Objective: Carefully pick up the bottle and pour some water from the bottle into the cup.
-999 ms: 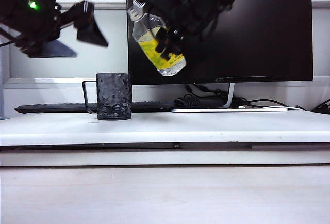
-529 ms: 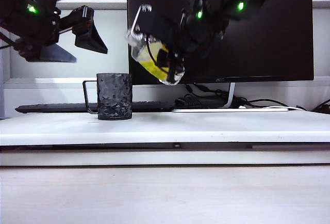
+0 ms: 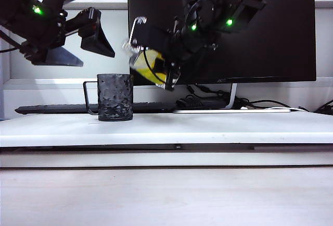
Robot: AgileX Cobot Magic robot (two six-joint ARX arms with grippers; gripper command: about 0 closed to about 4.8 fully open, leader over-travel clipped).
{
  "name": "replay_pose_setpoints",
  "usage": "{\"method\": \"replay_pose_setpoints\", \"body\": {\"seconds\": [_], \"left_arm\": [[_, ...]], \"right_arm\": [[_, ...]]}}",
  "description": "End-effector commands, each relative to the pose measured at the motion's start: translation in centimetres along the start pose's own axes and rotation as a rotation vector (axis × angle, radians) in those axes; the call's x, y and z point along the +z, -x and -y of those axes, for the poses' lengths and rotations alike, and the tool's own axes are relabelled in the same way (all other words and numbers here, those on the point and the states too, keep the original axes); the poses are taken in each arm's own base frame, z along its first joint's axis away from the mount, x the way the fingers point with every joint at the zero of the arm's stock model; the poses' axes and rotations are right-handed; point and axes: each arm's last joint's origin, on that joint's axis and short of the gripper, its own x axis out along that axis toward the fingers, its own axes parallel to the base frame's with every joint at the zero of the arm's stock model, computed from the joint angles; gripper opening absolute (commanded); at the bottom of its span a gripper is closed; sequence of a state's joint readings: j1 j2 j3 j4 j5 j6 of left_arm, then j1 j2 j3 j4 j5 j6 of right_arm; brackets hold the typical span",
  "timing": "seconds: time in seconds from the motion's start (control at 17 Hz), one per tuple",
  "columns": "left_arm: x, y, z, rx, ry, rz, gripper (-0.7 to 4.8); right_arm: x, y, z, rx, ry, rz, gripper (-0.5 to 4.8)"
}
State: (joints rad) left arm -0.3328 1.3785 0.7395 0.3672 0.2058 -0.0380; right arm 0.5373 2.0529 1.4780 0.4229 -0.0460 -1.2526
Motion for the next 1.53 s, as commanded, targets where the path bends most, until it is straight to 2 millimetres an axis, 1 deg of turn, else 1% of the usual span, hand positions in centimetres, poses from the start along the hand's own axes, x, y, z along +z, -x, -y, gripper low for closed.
{"method": "replay_pose_setpoints", "body": {"seconds": [0.06, 0.18, 0.47, 0.65, 0.76, 0.88, 1.06, 1.18, 1.29, 1.41, 1.53], "left_arm": [[0.7, 0.1, 0.0, 0.001, -0.015, 0.052, 4.79], [0.7, 0.1, 0.1, 0.001, -0.015, 0.053, 4.79], [0.7, 0.1, 0.1, -0.002, -0.014, 0.053, 4.79], [0.6, 0.0, 0.4, -0.033, -0.012, 0.05, 4.79], [0.6, 0.0, 0.4, -0.031, -0.011, 0.05, 4.79], [0.6, 0.0, 0.4, -0.031, -0.012, 0.05, 4.79], [0.6, 0.0, 0.4, -0.03, -0.011, 0.043, 4.79], [0.5, 0.0, 0.3, 0.002, -0.012, 0.04, 4.79], [0.6, 0.0, 0.1, 0.048, -0.015, 0.043, 4.79], [0.6, 0.0, 0.1, 0.061, -0.016, 0.051, 4.79], [0.6, 0.0, 0.1, 0.061, -0.015, 0.047, 4.79]], "right_arm": [[0.4, 0.1, 0.7, -0.036, 0.087, 0.027, 1.25], [0.4, 0.1, 0.8, -0.039, 0.17, 0.025, 1.25], [0.5, 0.1, 1.1, -0.076, 0.174, 0.038, 1.19], [0.3, -0.7, 0.5, -0.105, 0.182, 0.07, 1.19], [0.5, -1.2, 0.5, -0.112, 0.217, 0.076, 1.16], [0.7, -1.3, 0.9, -0.125, 0.254, 0.085, 1.16], [0.9, -1.4, 1.4, -0.136, 0.258, 0.101, 1.16], [1.0, -1.4, 1.4, -0.138, 0.311, 0.102, 1.17], [1.1, -1.4, 1.4, -0.139, 0.318, 0.114, 1.17], [1.1, -1.4, 1.4, -0.142, 0.382, 0.11, 1.17], [1.1, -1.4, 1.4, -0.147, 0.389, 0.109, 1.16]]}}
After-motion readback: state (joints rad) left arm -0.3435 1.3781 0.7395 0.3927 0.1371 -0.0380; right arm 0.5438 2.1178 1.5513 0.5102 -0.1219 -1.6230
